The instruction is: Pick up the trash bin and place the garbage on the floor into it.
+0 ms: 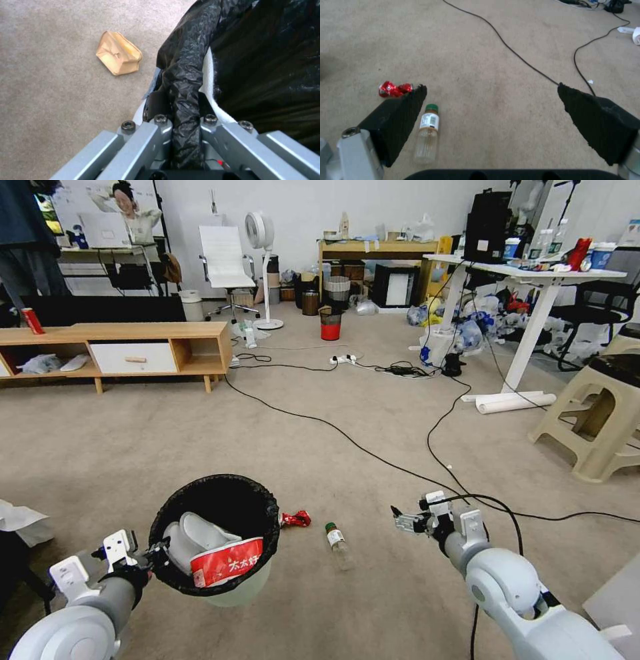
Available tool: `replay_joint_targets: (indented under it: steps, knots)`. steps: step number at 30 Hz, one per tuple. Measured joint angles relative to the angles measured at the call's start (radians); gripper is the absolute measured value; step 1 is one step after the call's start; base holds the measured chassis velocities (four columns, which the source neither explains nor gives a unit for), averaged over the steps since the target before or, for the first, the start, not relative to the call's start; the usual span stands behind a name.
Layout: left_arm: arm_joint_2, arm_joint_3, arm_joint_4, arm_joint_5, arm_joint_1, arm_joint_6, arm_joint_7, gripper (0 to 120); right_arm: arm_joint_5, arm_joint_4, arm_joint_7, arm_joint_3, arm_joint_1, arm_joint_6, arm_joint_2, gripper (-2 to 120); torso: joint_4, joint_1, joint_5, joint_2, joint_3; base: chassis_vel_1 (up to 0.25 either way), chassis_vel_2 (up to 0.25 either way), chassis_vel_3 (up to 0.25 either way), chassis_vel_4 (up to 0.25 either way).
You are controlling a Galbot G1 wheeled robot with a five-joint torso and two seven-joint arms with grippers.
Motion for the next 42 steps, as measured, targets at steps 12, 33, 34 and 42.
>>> replay_joint_targets:
  steps: [12, 33, 34, 42]
  knots:
    - [0.003, 0.001, -0.021, -0.009, -0.006, 0.003, -0.008, 3, 0.003, 0.001, 0.005, -0.007, 0.001, 0.004, 0.011, 100, 0.0000, 0.000, 0.0000, 0.000, 0.000, 0.000, 0.000, 0.000, 0.000]
    - [-0.005, 0.017, -0.043, -0.004, -0.012, 0.005, -0.020, 3, -0.022, 0.008, 0.011, 0.014, -0.028, 0.016, 0.003, 100, 0.0006, 0.000, 0.0001, 0.000, 0.000, 0.032, 0.033, 0.035, 0.035]
    - [-0.005, 0.018, -0.041, 0.000, -0.013, 0.005, -0.020, 3, -0.025, 0.007, 0.010, 0.012, -0.029, 0.017, 0.004, 100, 0.0001, 0.000, -0.0001, 0.000, 0.000, 0.000, 0.000, 0.000, 0.000]
    - [-0.006, 0.018, -0.035, 0.005, -0.015, 0.005, -0.012, 3, -0.034, 0.002, 0.008, 0.003, -0.029, 0.022, 0.005, 100, 0.0001, 0.000, 0.0000, 0.000, 0.000, 0.000, 0.000, 0.000, 0.000]
